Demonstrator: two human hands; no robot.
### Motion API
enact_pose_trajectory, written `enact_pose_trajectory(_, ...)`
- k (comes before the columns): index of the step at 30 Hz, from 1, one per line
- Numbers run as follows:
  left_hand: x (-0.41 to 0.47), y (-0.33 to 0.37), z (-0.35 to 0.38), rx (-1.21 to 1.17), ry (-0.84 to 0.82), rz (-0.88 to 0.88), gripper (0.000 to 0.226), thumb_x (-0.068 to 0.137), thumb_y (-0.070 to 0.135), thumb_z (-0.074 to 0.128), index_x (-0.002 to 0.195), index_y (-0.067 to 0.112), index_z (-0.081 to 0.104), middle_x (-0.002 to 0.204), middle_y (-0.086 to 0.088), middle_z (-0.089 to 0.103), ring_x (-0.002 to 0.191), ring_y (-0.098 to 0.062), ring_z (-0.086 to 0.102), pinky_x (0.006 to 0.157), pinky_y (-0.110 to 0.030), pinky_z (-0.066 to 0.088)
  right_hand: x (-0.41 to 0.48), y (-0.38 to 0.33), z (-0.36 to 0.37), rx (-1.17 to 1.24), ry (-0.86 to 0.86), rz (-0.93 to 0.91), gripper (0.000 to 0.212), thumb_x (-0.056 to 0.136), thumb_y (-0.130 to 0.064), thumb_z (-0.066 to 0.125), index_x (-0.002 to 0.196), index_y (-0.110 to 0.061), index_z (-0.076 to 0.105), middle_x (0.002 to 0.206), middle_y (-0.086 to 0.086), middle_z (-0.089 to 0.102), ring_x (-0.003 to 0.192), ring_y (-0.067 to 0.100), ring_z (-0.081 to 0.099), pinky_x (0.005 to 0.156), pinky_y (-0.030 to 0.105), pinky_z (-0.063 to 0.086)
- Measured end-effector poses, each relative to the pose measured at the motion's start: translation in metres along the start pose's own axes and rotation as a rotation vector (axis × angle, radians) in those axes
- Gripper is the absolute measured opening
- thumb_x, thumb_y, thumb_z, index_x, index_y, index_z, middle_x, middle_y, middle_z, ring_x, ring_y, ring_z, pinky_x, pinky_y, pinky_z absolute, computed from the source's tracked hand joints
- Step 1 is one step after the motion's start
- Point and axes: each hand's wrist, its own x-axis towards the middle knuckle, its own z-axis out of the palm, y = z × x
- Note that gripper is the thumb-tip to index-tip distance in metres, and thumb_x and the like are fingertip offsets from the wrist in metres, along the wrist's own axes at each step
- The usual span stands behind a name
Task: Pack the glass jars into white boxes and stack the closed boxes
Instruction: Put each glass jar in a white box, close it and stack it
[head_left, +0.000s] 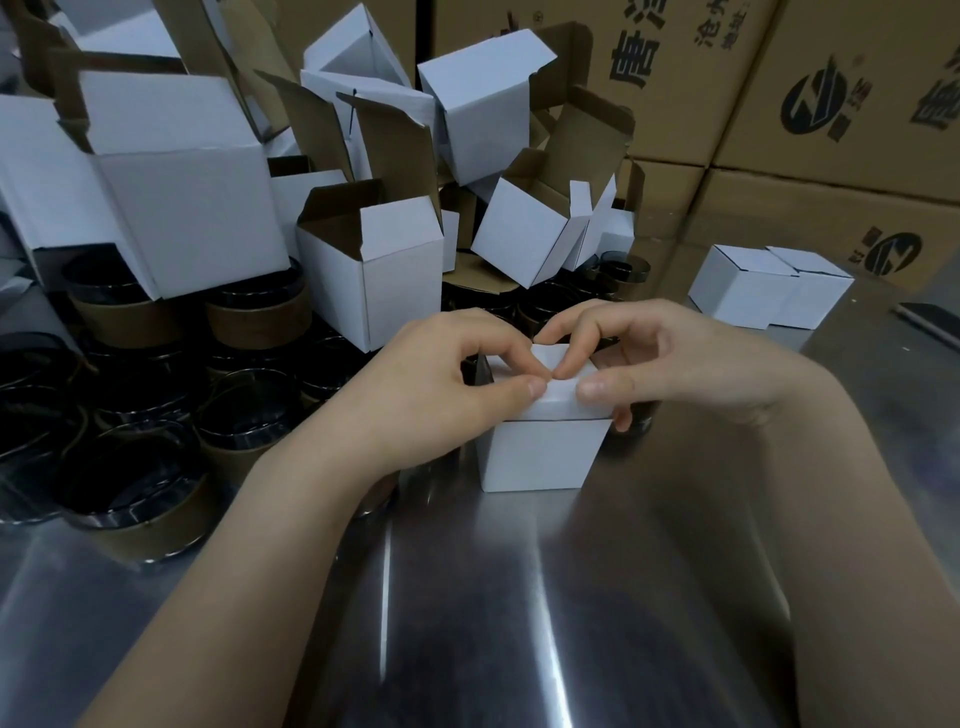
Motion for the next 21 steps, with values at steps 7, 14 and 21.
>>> enact_pose_trajectory(7,0.0000,0.0010,0.0022,0.046,-0.010,0.002,0.008,0.084,0.032,0.069,0.092,0.034,0.070,0.116,0.018,0.057,0.112,-0.001,0.051,0.093,-0.015,0.039,0.0039,0.0020,0.0019,-0.016,-0.020,0.019,0.015,0.071,-0.024,0.079,0.084,-0.022,0.072,0.120,-0.008,0.056,0.072,0.023,0.058,0.057,0.029,0.053)
enact_pose_trajectory(14,0.0002,0.0022,0.0043,0.084,-0.016,-0.020,0.011,0.084,0.029,0.071,0.093,0.033,0.067,0.117,0.019,0.052,0.115,-0.003,0.046,0.096,-0.019,0.037,0.0058,-0.0019,0.0046,-0.079,-0.019,0.040,0.023,0.067,-0.024,0.077,0.088,-0.021,0.070,0.120,-0.006,0.054,0.076,0.037,0.053,0.059,0.030,0.054)
enact_pose_trajectory(21,0.0006,0.0005,0.0053,0.089,0.005,-0.005,0.010,0.084,0.028,0.071,0.092,0.033,0.067,0.115,0.019,0.053,0.114,-0.003,0.047,0.093,-0.013,0.033,0.0023,-0.0035,0.0067,-0.168,-0.088,0.055,0.047,0.066,-0.041,0.084,0.107,-0.041,0.062,0.123,0.022,0.053,0.098,0.049,0.055,0.077,0.066,0.050)
